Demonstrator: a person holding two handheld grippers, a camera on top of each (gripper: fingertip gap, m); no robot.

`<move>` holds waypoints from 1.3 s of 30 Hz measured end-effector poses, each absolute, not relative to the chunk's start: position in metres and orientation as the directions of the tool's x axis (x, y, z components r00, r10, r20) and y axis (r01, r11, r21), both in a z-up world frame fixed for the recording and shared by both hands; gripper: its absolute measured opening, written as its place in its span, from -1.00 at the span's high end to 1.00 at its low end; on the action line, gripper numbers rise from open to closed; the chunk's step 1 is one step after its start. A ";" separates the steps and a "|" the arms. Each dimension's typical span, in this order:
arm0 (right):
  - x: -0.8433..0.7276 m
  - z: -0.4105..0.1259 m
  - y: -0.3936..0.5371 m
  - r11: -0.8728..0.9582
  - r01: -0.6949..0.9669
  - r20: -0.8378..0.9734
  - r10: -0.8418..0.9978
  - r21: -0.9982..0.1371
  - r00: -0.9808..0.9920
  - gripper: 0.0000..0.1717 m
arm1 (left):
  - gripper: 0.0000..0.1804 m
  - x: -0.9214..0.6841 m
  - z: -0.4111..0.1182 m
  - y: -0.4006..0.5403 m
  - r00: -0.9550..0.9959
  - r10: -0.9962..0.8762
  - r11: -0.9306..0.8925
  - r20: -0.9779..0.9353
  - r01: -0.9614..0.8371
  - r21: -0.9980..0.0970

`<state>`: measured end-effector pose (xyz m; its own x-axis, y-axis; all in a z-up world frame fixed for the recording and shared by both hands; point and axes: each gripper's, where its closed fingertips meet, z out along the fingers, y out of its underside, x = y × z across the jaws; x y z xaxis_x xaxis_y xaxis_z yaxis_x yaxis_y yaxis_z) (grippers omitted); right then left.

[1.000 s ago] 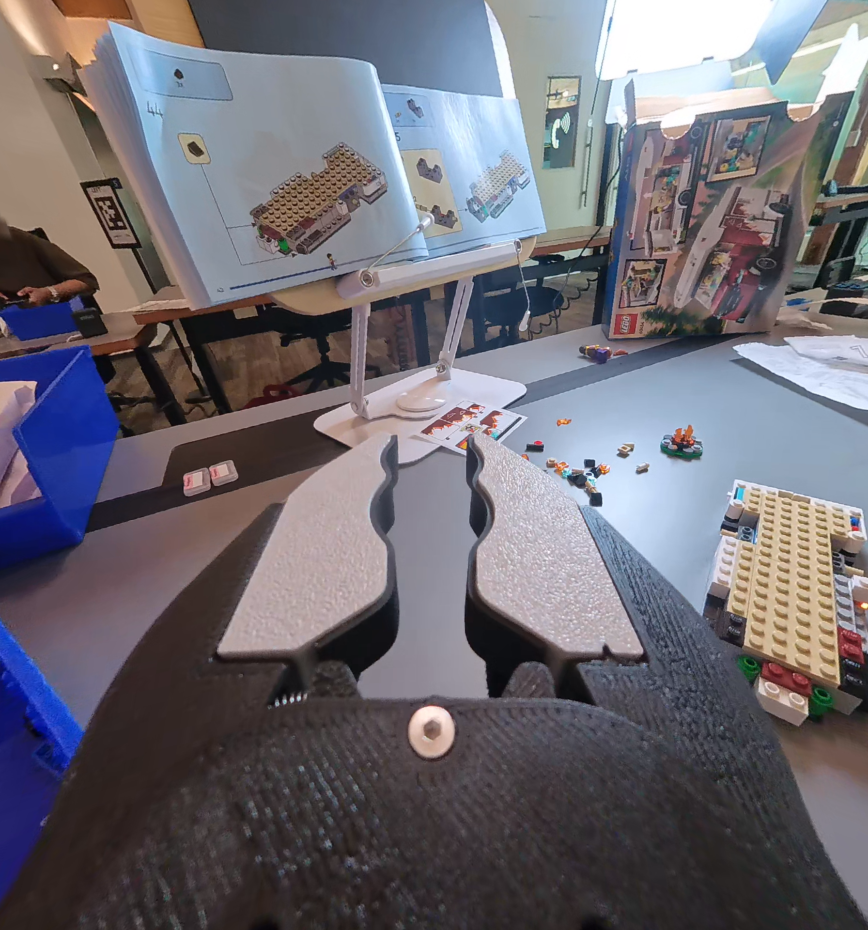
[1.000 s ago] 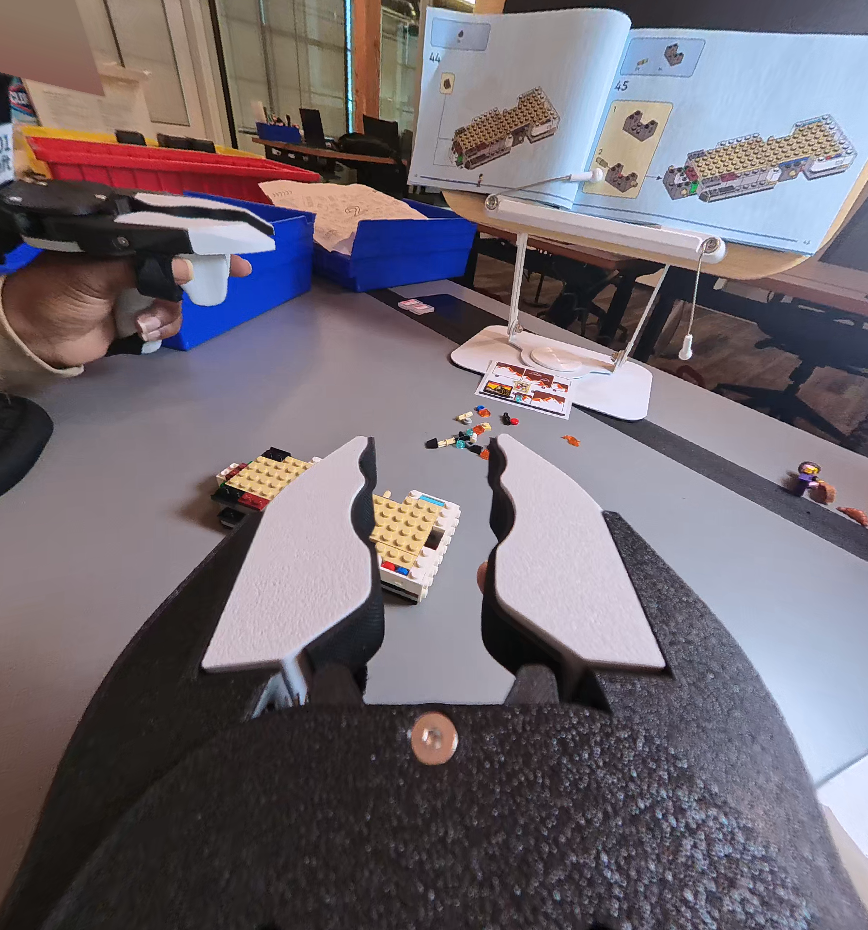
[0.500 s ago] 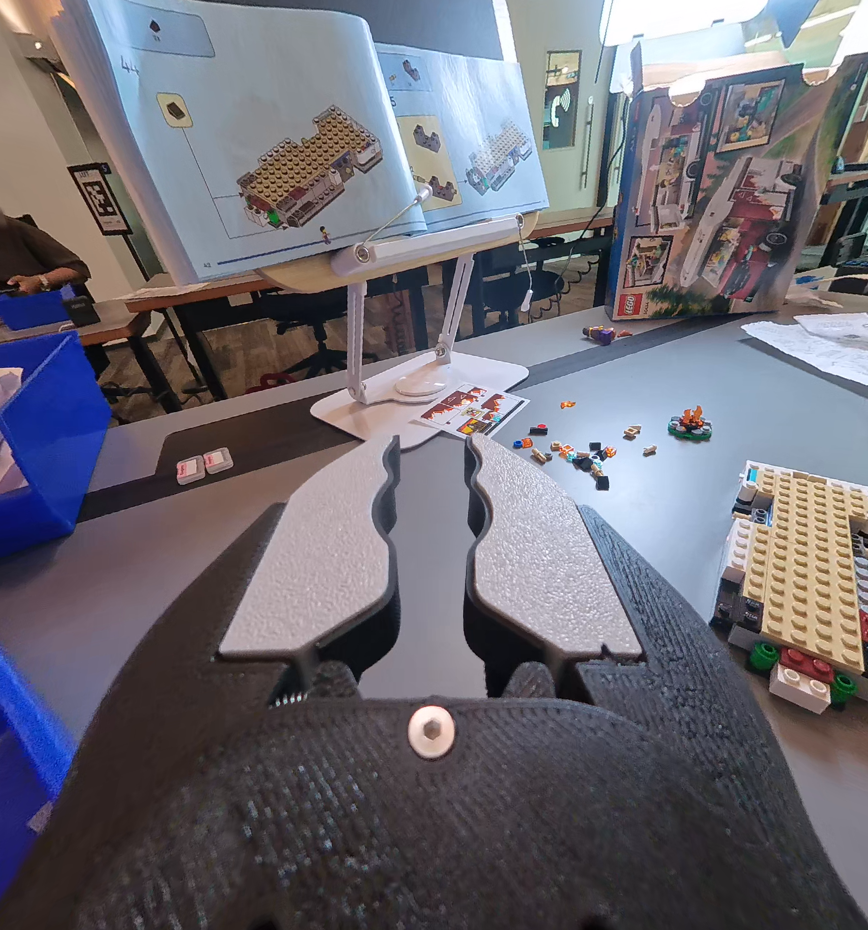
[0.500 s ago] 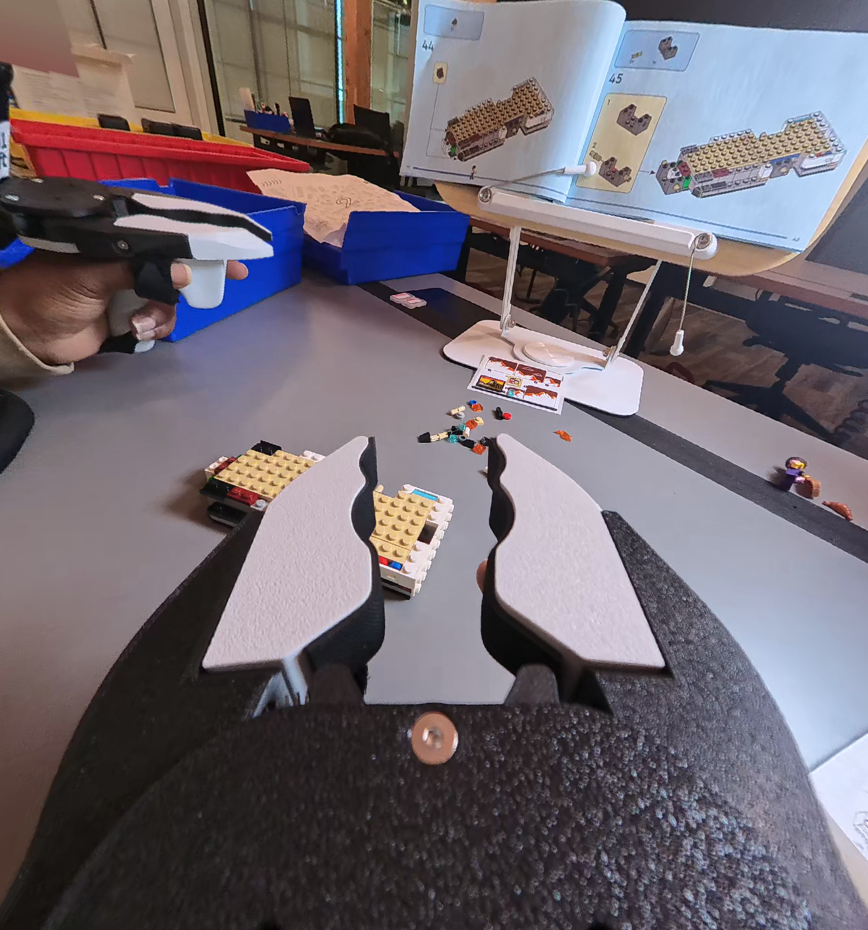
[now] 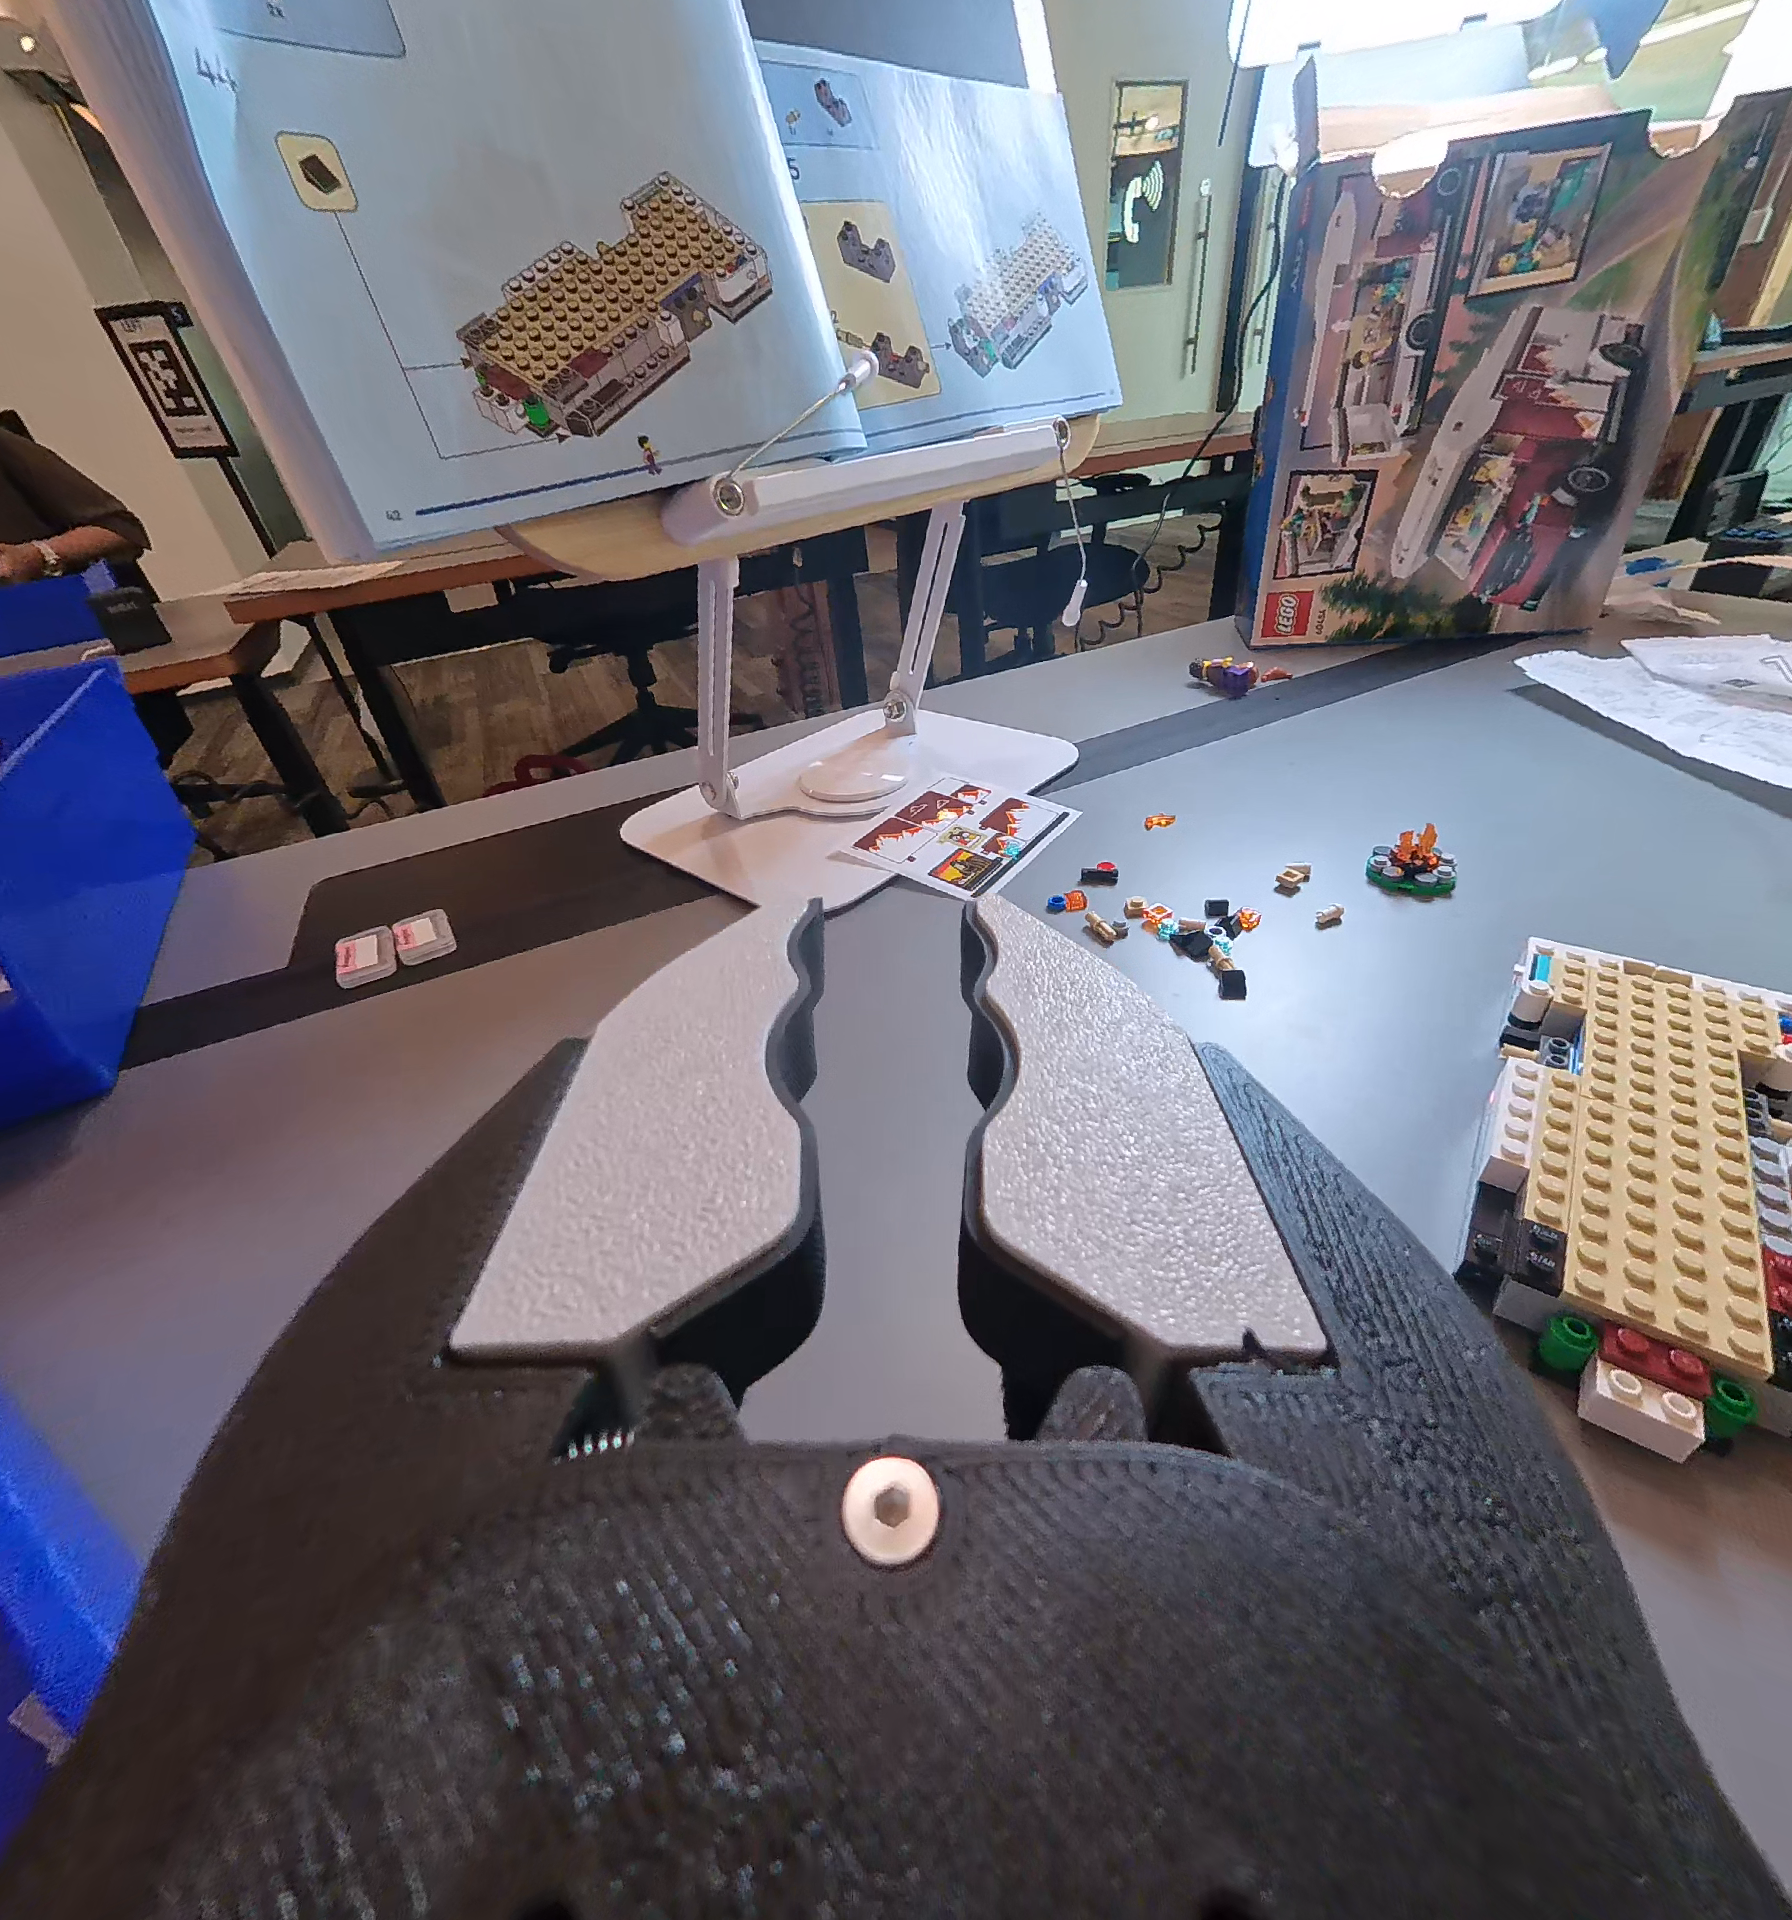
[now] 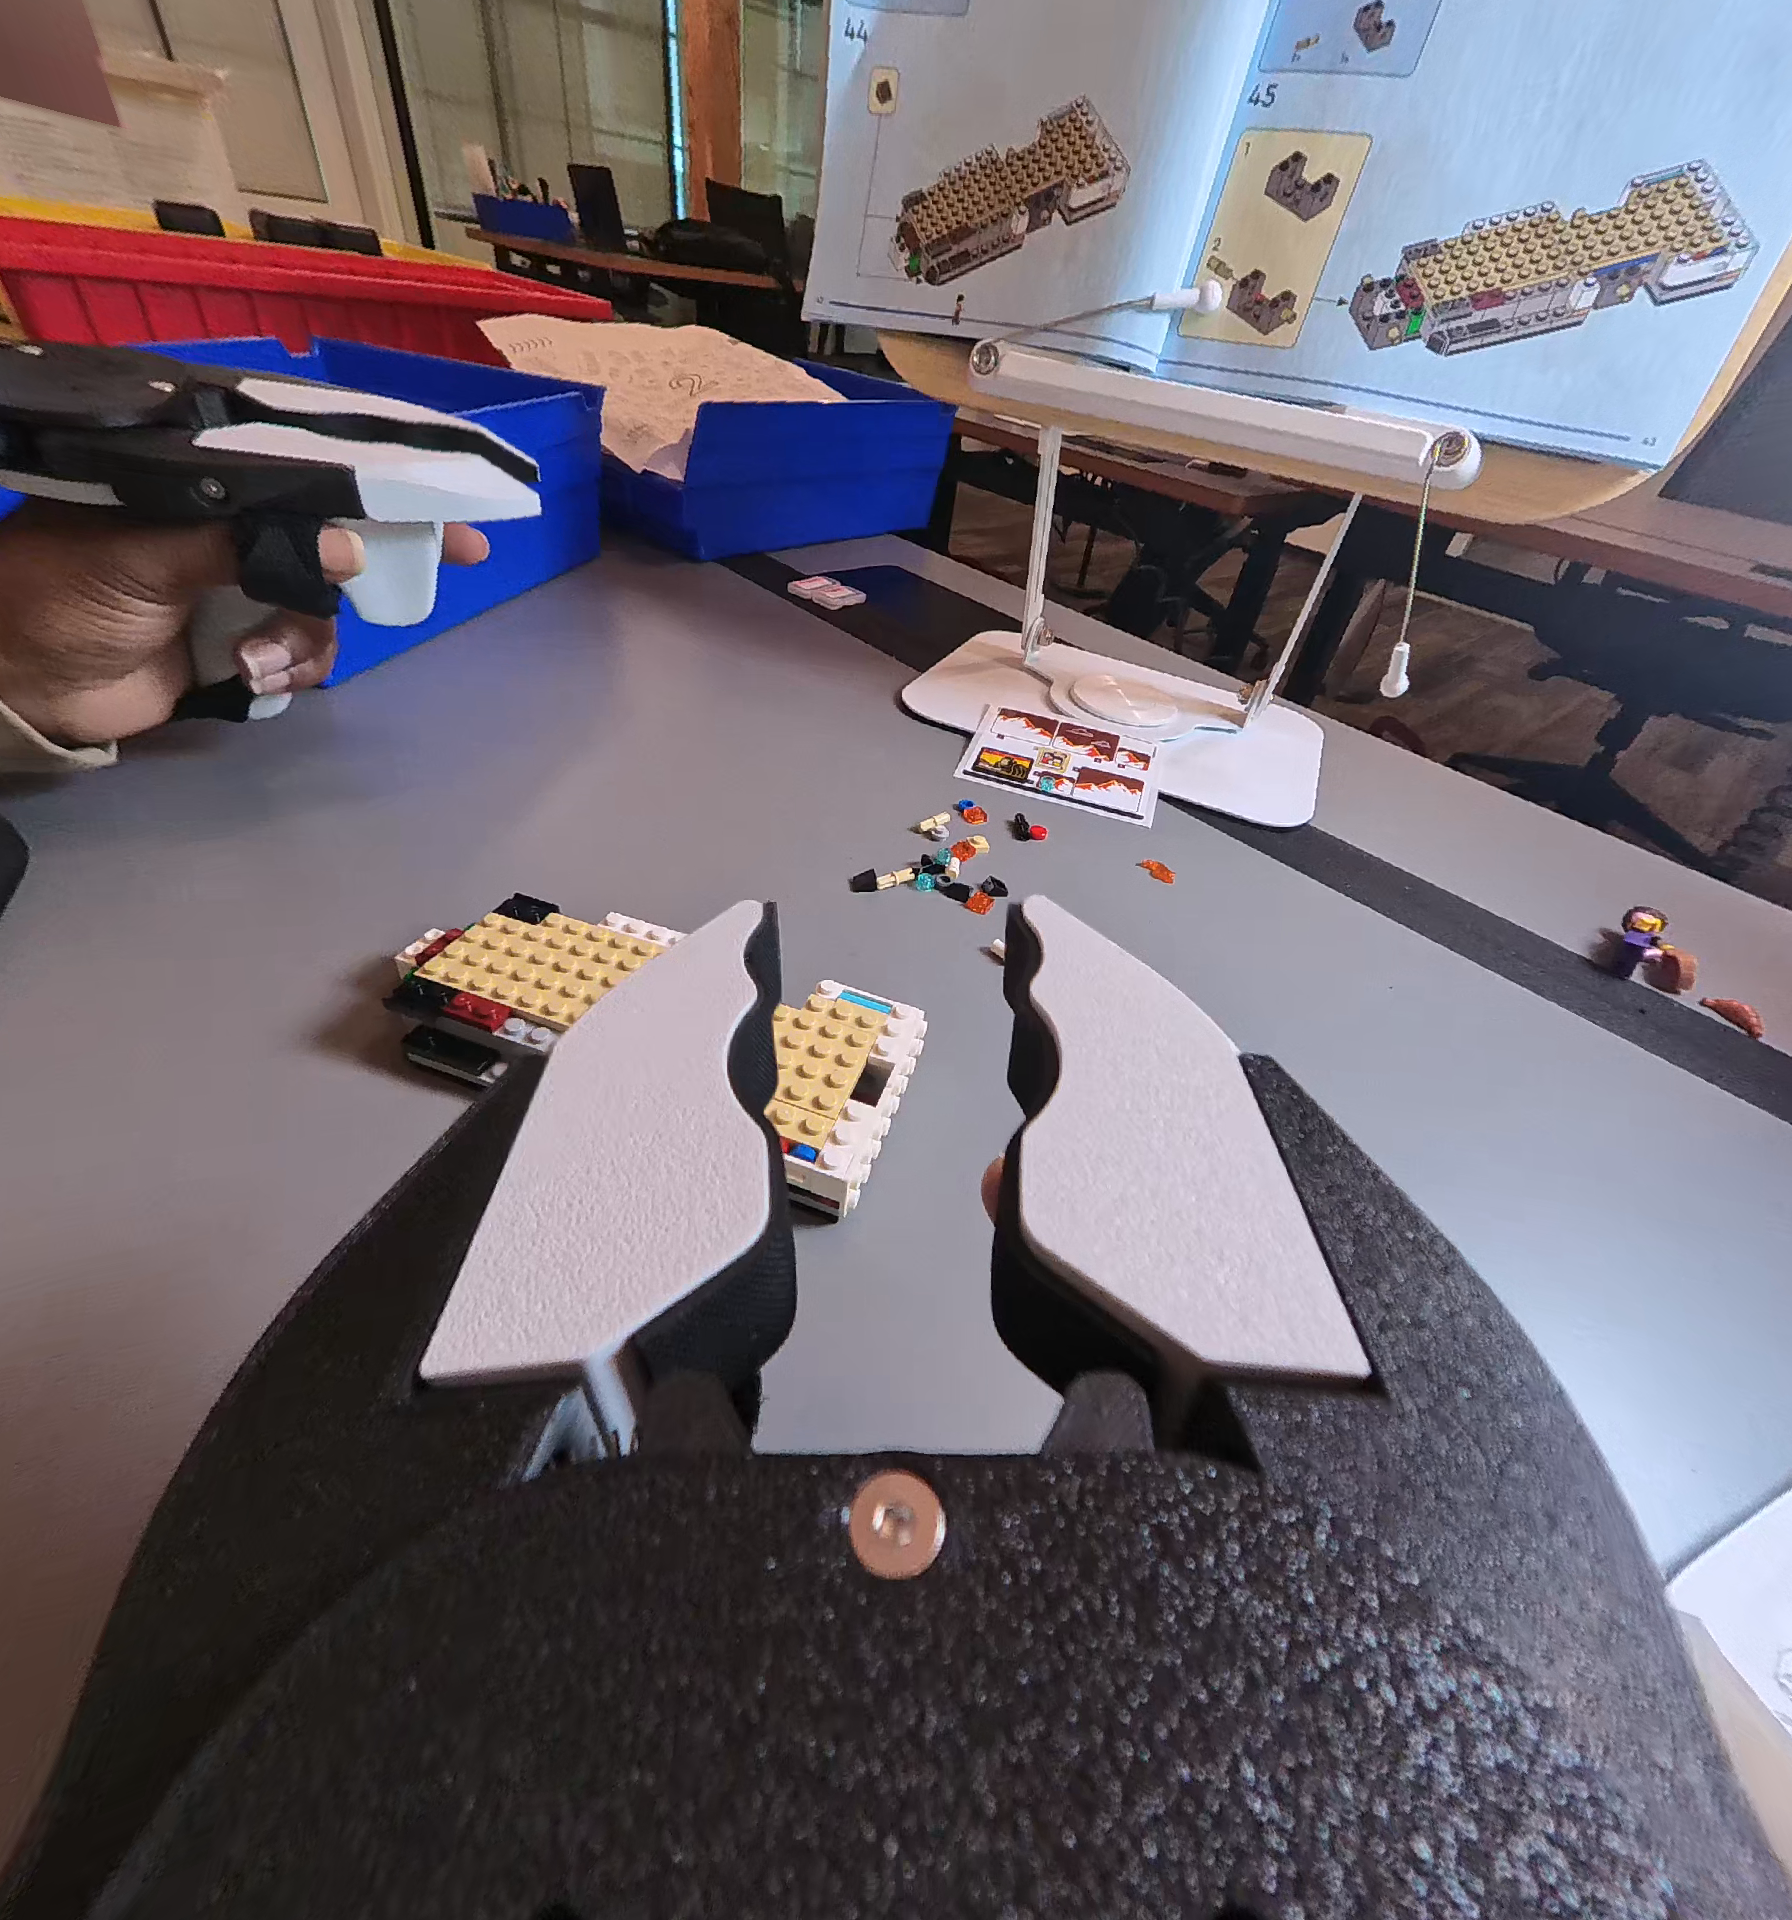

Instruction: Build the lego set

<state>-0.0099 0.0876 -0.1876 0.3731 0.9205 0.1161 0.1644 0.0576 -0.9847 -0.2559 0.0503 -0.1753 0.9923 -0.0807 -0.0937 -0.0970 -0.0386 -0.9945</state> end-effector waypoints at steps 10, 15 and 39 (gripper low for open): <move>-0.025 -0.192 0.092 0.099 0.263 0.176 0.941 -0.960 0.288 0.72 | 0.73 -0.249 -0.178 0.051 0.989 -0.105 -0.053 -0.107 -0.113 -0.992; -0.072 -0.201 0.095 0.326 0.458 0.305 0.945 -0.827 -0.122 0.77 | 0.76 -0.247 -0.181 0.051 0.987 -0.117 -0.067 -0.110 -0.118 -0.991; -0.142 -0.288 0.138 0.666 0.667 0.067 0.722 -0.334 -0.688 0.89 | 0.82 -0.231 -0.200 0.052 0.971 -0.214 -0.135 -0.108 -0.139 -0.981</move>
<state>-0.1423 0.1383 -0.2878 -0.6884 0.7223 0.0666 0.6668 0.6663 -0.3340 -0.2309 0.0523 -0.2001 0.9709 -0.2138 -0.1081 -0.1390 -0.1352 -0.9810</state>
